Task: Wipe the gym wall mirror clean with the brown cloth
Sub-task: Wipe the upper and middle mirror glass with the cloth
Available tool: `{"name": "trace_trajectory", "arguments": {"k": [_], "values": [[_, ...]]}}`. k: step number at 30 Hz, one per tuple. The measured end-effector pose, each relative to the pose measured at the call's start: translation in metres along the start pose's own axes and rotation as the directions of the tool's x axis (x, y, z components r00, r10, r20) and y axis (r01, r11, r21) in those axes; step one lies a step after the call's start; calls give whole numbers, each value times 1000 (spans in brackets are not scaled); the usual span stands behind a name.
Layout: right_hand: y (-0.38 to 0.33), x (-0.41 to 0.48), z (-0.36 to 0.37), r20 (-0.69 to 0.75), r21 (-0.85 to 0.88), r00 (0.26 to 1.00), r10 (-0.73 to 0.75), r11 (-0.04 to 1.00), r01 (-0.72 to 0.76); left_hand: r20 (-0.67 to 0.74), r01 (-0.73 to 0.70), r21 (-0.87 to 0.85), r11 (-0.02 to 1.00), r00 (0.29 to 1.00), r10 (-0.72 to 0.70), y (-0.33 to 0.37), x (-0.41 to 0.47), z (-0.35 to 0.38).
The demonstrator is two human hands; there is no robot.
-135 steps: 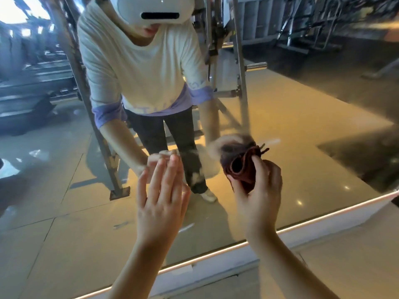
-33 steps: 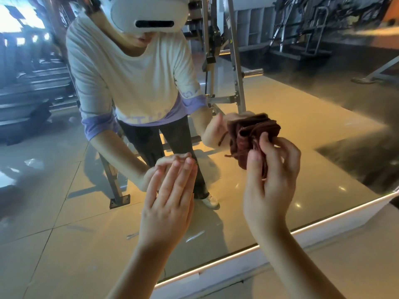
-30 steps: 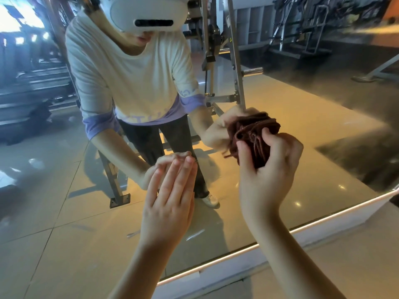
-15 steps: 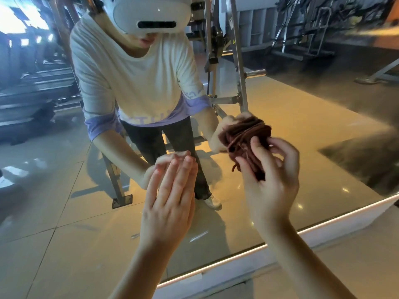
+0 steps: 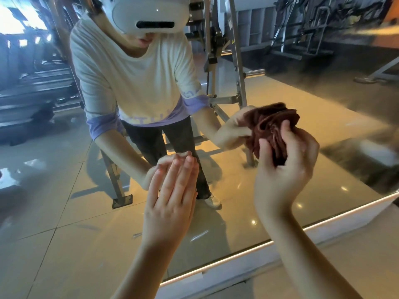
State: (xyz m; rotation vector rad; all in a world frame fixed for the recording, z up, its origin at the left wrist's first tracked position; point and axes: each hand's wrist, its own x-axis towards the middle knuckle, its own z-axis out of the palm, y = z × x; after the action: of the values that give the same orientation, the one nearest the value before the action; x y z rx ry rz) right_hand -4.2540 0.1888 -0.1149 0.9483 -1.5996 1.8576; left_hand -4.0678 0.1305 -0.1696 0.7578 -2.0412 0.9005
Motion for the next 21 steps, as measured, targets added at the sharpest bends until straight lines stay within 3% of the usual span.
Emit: {"name": "trace_trajectory", "arguments": {"k": [2, 4, 6, 8, 11, 15, 17, 19, 21], "values": [[-12, -12, 4, 47, -24, 997, -58, 998, 60, 3, 1, -1, 1000, 1000, -1, 0, 0, -1], [-18, -17, 5, 164, -11, 944, -288, 956, 293, -3, -2, 4, 1000, 1000, 2, -1, 0, -1], [-17, 2, 4, 188, -7, 874, -447, 890, 457, -2, -8, 6, 1000, 1000, 8, -2, 0, -1], [-14, 26, 5, 99, -55, 888, -449, 889, 455, -4, -5, 6, 1000, 1000, 5, -2, 0, -1], [-19, 26, 9, -15, -34, 950, -312, 950, 311, -9, 1, 1, 1000, 1000, -1, 0, 1, -1], [-15, -2, 4, 212, 13, 828, -519, 849, 528, -13, -9, 12, 1000, 1000, 9, 0, 0, -2], [-4, 10, 0, 177, -36, 861, -476, 871, 489, -12, -9, 16, 1000, 1000, 10, 0, 0, -1], [1, 20, -3, 43, -85, 962, -269, 959, 272, -13, -3, 10, 1000, 1000, 3, 0, 0, 0], [-2, 11, -4, 11, -86, 992, -129, 988, 130, -15, 7, -8, 1000, 1000, -7, 2, 1, 0]]}}
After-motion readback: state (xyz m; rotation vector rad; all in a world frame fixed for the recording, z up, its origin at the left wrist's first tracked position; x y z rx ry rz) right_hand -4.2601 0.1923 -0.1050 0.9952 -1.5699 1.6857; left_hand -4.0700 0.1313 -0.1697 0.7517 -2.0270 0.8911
